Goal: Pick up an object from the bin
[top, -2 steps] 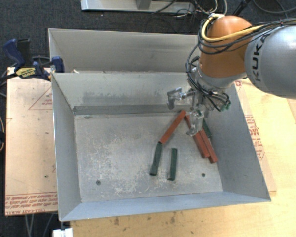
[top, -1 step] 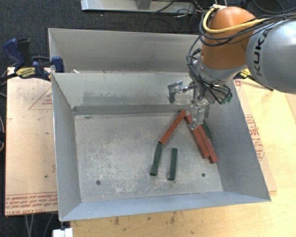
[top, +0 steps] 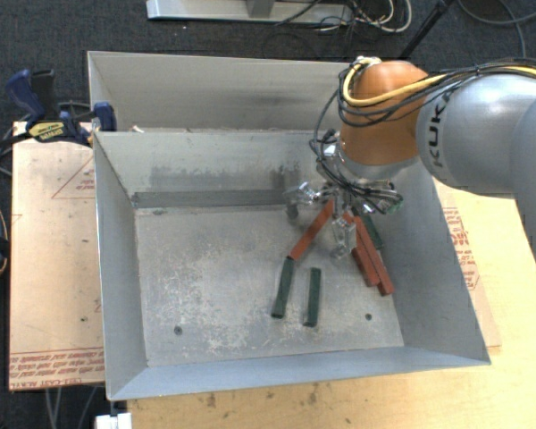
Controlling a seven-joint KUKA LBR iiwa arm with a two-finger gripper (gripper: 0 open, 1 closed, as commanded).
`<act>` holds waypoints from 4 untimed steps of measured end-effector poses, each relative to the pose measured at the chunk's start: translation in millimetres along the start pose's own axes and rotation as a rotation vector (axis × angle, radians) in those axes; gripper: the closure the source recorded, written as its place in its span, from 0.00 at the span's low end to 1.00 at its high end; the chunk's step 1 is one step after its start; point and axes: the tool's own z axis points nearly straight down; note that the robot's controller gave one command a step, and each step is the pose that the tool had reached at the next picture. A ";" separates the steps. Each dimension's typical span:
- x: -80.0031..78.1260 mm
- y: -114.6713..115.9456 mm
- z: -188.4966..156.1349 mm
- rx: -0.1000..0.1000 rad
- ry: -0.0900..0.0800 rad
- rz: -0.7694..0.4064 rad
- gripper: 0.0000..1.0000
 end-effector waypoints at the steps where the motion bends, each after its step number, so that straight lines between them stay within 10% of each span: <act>1: 2.6 -1.7 16.0 -0.001 -0.002 -0.211 1.00; 4: 3.8 -0.3 -28.1 -0.009 0.006 -0.215 1.00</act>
Offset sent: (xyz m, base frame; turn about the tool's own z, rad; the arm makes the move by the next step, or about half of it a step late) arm 0.0000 0.0000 0.0000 0.0000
